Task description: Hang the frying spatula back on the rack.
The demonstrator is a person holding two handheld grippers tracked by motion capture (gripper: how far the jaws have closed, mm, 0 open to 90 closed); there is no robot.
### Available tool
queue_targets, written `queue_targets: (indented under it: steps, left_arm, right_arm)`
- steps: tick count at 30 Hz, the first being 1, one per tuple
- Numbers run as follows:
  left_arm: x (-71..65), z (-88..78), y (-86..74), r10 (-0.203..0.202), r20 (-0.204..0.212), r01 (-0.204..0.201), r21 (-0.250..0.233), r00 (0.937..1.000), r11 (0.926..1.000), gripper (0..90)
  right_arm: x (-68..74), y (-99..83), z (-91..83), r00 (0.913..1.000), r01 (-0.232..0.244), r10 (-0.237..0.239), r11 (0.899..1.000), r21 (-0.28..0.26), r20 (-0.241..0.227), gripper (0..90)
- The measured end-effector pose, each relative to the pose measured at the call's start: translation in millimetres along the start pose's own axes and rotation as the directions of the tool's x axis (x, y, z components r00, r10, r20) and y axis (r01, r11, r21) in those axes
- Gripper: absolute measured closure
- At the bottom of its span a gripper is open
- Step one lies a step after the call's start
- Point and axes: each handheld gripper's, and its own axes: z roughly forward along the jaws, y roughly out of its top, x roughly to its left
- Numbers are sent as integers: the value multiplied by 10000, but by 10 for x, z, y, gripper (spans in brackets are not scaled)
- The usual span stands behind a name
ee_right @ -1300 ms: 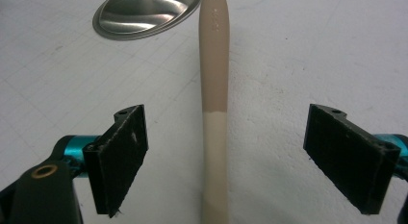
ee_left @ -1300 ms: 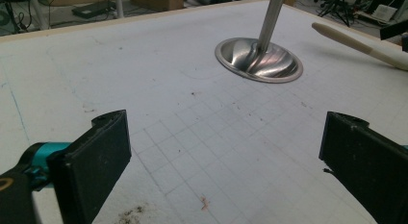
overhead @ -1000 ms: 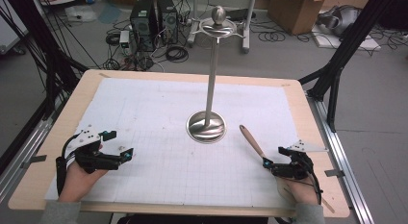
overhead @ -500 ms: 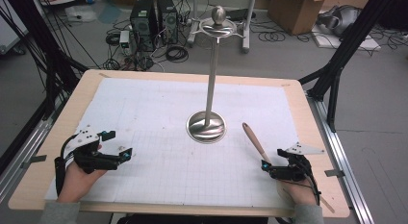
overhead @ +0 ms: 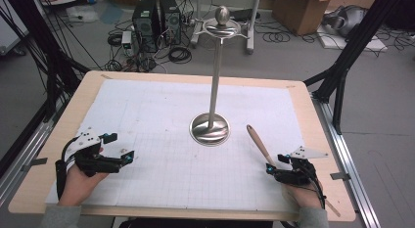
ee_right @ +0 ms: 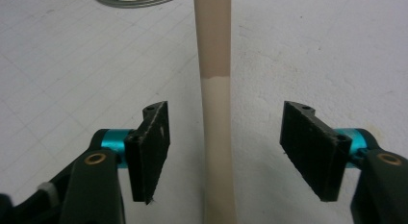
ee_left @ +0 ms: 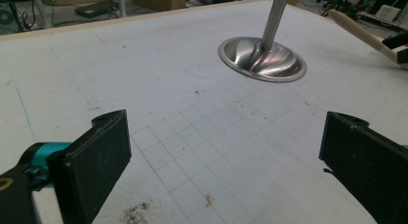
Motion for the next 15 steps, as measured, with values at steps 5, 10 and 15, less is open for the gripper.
queue_targets:
  steps: [5, 10, 15]
  left_arm:
    - [4, 1, -7, -45, -11, 45, -5, 10000, 10000, 45]
    - [5, -8, -4, -39, -22, 39, -50, 10000, 10000, 45]
    - [10, -9, -7, -60, -38, 60, -20, 10000, 10000, 45]
  right_arm:
    - [14, -1, 13, 10000, 51, -50, 9995, 317, -23, 456]
    - [43, -8, 27, 9998, 193, -194, 9978, 633, 16, 531]
    - [44, -9, 36, 9998, 186, -188, 9969, 764, 14, 595]
